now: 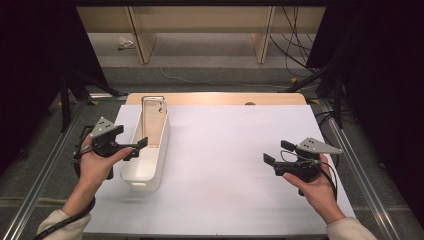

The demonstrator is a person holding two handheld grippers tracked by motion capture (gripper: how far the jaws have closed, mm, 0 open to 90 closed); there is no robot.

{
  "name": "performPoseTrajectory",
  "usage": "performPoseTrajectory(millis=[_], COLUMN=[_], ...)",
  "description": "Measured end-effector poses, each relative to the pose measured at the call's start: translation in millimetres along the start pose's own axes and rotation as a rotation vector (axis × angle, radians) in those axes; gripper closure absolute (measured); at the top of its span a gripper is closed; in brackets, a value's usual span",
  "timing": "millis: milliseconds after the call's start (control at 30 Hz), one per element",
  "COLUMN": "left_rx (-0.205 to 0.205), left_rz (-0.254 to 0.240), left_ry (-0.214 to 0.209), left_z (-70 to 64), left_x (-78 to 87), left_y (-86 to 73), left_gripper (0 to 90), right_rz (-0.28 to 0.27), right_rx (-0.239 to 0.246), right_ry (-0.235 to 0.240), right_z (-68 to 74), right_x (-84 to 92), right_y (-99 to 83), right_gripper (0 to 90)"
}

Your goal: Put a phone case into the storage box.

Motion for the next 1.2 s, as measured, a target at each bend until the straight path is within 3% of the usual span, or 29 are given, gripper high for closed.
performPoseTrajectory(millis=[567, 833, 1200], left_rx=[-0.032, -0.067, -0.091], left_rz=[0.0, -0.01, -0.005], left_ry=[-0.061, -0.082, -0.102], left_z=[-25.7, -38.8, -46.5], left_x=[10.5, 15.9, 19.1], left_y=[-24.7, -32.1, -41.7], left_gripper=[0.0, 0.0, 0.0], right_rz=[0.005, 0.004, 0.008], right_rx=[0.001, 0.002, 0.004], right_ry=[0.002, 0.002, 0.007], right_z=[-0.6, -0.8, 0.5], right_x=[0.5, 1.0, 0.7], right_y=[-1.2, -1.1, -2.5], right_gripper=[16.1, 16.1, 16.1])
Point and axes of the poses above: each handheld gripper's, and its own axes: x roughly backward along the jaws, y roughly out of its top, z roughly to its left, the point moved 9 cm from there along -x, roughly forward along the jaws, and after that the axes turned 2 degrees about z, right-handed, at the moved point
